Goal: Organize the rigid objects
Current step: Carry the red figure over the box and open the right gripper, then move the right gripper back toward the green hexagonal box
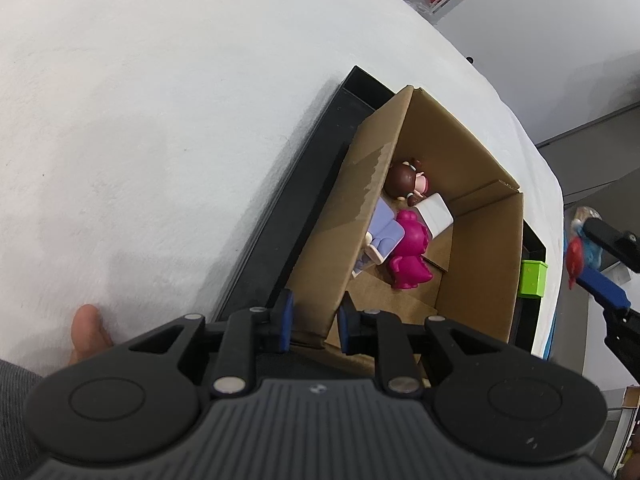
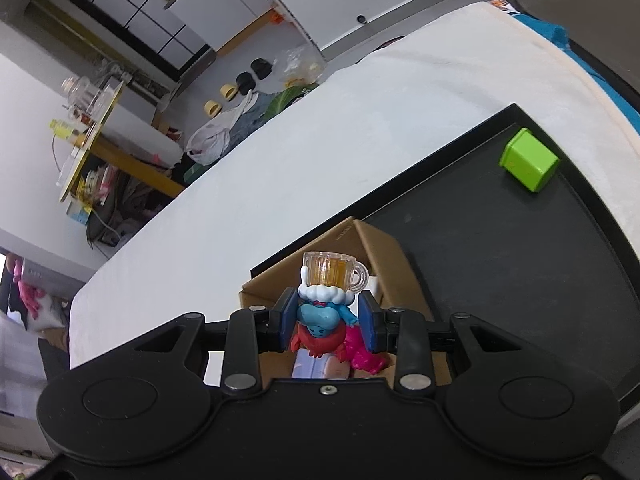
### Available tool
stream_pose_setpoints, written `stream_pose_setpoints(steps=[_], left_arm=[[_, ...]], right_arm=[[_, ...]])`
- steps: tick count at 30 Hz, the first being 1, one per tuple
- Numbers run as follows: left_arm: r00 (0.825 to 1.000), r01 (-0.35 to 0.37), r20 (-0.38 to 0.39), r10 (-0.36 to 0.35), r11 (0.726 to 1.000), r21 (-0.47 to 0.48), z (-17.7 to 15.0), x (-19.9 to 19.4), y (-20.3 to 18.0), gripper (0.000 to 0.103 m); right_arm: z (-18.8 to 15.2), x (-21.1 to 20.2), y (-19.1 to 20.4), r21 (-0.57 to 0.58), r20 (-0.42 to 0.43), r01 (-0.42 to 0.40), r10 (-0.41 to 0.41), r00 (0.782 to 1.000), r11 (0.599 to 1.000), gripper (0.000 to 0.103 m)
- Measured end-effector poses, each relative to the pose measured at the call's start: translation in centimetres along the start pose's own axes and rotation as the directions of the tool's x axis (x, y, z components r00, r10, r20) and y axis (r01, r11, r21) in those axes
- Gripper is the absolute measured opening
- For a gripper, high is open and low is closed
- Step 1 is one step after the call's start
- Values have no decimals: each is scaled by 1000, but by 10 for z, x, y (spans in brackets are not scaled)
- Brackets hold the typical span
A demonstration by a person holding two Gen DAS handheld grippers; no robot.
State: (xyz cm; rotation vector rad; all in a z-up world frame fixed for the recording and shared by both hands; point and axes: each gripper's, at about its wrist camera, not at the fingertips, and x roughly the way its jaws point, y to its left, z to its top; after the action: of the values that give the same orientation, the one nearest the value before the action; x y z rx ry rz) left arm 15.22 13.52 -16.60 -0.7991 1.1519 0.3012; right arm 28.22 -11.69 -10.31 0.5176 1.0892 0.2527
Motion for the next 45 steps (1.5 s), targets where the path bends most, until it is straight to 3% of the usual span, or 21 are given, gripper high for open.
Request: stream_pose_setpoints(steps=[9,10,11,13,21,31,33,45], left_arm=[[1000,8,-3,-8,1000,-16,0,0,3,20],[1000,8,-3,-8,1000,-16,0,0,3,20],[1000,7,-3,-7,1000,-17,0,-1,4,20],[1000,8,-5,-8,1000,-18,0,-1,4,21],[1000,-2,4,2,1000,-22,0,-4,3,22],[999,-31,14,31,999,-16,-1,-4,-3,22],[999,-37,17,37,999,-17,-2,-3,-4,22],[997,-78,27,79,997,-20,-4,-1,-11,21]], right_arm=[[2,13,14,-62,-2,7,-7,1000,998,34],[3,11,14,-71,8,26,-26,1000,997,37],[4,9,13,-75,17,30,-29,999,997,49],[4,2,7,-66,41,21,-18,999,998,61],[10,-14,-27,12,65,24,-25,998,1000,63],[21,-24,-65,93,92,45,-53,994,995,75],[24,-27,-73,106,103,37,-48,994,994,79],[49,-25,-128,256,106,-13,-14,994,967,81]])
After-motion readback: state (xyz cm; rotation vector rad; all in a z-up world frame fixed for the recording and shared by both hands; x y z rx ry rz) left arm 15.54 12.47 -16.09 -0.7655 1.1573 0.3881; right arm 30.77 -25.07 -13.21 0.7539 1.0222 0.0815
